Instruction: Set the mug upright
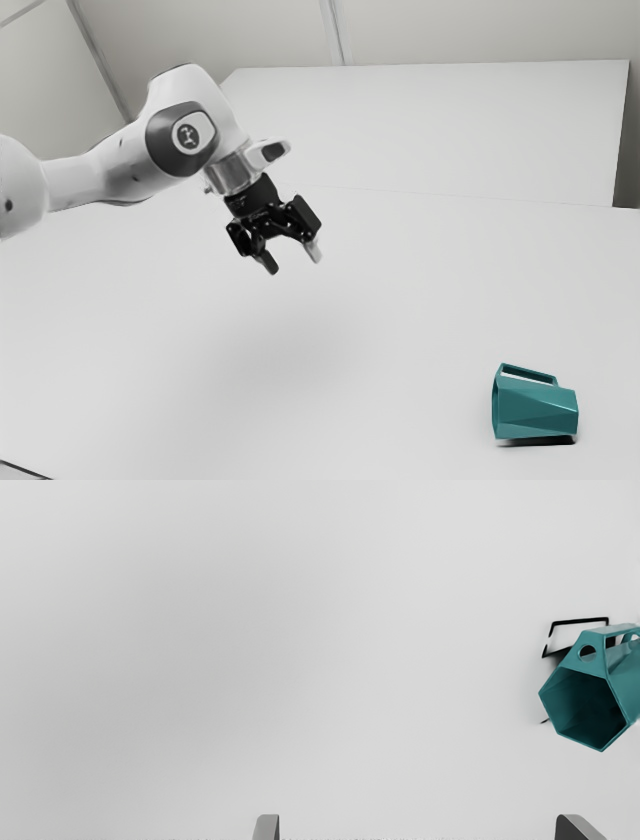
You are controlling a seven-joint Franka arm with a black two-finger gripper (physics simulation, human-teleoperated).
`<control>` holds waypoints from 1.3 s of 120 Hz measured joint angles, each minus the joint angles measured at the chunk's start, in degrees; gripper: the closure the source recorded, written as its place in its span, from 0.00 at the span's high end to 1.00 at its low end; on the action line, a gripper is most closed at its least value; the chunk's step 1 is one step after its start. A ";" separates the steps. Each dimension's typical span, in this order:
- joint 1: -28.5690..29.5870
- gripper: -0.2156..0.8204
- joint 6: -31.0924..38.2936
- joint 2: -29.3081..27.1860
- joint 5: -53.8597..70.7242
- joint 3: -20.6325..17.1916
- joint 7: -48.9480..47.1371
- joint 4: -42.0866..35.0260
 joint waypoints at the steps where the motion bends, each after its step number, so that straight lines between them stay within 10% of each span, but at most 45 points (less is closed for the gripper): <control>1: 0.00 0.79 0.20 0.13 -0.50 -0.25 -0.16 -0.26; 65: -9.81 0.79 11.57 11.47 -24.34 -8.26 -7.50 -3.70; 156: -15.72 0.79 19.89 24.91 -37.60 -9.27 -9.43 4.19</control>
